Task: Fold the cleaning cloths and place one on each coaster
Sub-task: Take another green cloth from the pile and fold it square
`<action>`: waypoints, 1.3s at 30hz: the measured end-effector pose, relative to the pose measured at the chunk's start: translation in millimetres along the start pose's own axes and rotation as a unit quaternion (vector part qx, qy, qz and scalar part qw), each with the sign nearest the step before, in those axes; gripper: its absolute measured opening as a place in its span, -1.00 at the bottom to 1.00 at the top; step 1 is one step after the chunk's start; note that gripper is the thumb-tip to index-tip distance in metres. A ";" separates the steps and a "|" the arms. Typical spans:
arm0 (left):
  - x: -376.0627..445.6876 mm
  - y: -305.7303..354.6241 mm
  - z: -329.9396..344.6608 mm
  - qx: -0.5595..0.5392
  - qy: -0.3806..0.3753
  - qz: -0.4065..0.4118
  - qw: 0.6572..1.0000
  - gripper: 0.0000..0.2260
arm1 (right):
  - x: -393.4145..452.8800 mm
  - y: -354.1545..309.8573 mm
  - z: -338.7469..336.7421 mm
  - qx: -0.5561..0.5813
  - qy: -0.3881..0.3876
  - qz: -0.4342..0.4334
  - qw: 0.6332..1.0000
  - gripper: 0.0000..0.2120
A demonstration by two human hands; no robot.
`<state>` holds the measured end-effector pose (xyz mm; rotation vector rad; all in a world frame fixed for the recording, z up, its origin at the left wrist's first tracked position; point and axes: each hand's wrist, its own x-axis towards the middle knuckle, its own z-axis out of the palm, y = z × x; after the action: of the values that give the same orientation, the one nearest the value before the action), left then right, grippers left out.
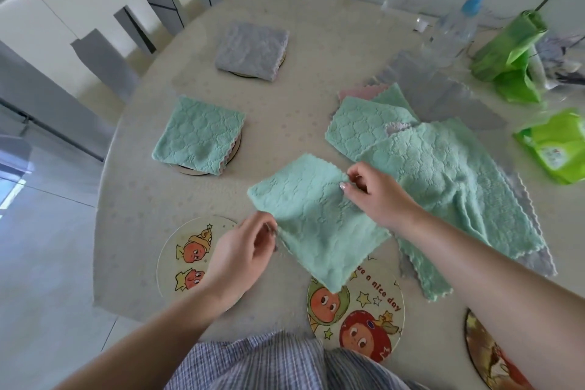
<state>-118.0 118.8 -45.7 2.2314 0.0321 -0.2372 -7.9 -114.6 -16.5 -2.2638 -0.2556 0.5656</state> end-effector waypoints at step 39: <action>-17.7 -9.1 8.6 -0.254 -0.150 -0.261 0.919 -0.62 | -107.4 25.2 51.9 0.124 -0.011 0.187 0.974 -0.71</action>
<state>-137.7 118.8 -54.7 1.6114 0.4734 -0.7672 -126.9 -136.0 -32.1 -2.0688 0.2285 0.7715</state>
